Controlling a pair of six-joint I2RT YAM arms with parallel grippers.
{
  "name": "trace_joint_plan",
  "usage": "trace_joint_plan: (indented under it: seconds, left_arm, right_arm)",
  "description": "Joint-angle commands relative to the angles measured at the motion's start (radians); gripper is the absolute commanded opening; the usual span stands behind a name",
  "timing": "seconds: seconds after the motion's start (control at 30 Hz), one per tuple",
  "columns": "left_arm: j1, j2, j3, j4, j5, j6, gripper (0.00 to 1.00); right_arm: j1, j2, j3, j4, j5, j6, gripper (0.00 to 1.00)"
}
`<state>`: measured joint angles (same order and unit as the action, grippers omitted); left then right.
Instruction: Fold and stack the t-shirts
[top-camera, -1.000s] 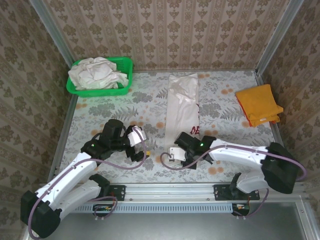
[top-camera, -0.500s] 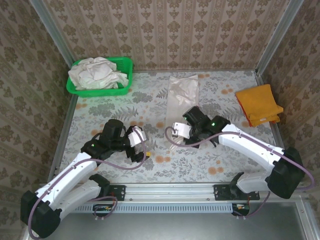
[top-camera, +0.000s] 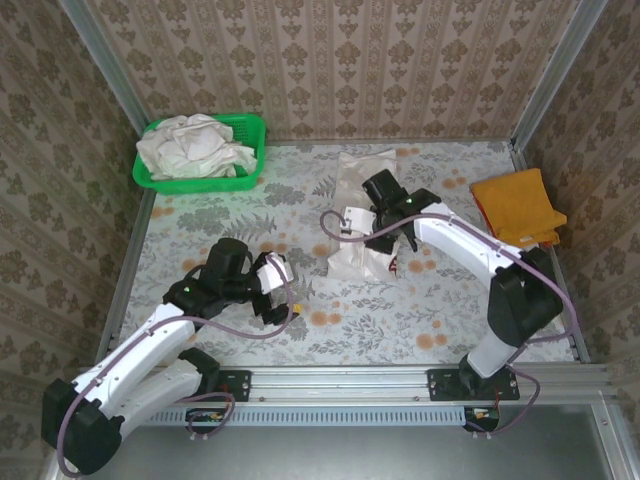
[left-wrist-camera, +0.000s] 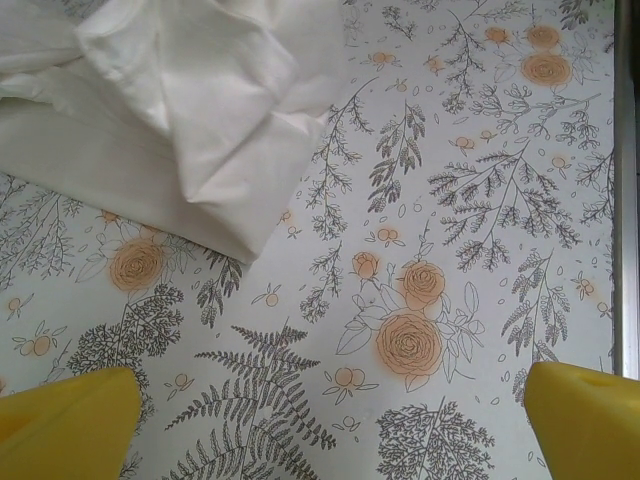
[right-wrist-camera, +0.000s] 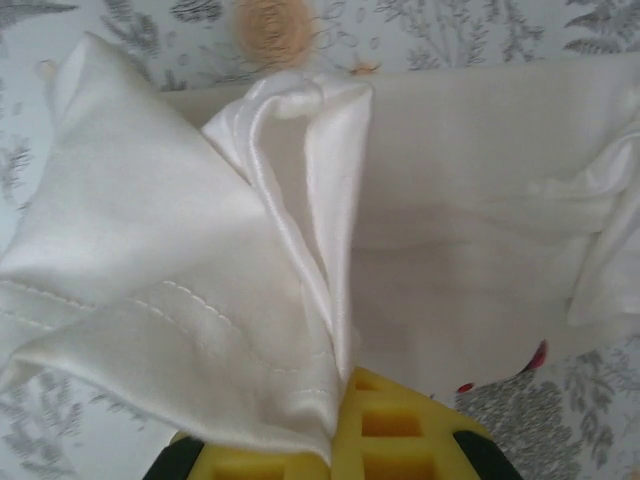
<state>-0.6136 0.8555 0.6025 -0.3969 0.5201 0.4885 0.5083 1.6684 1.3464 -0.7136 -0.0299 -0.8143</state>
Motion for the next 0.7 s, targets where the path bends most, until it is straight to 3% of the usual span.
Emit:
trace_joint_plan:
  seconds: [0.0,0.67]
  left_arm:
    - [0.006,0.002,-0.007,0.006,0.015,0.021,1.00]
    - [0.012,0.001,-0.012,0.008,0.006,0.022,1.00]
  right_arm:
    - [-0.035,0.060,0.073,-0.009,0.005,-0.051,0.00]
    - [-0.117,0.296,0.260,0.001,0.011,-0.111,0.00]
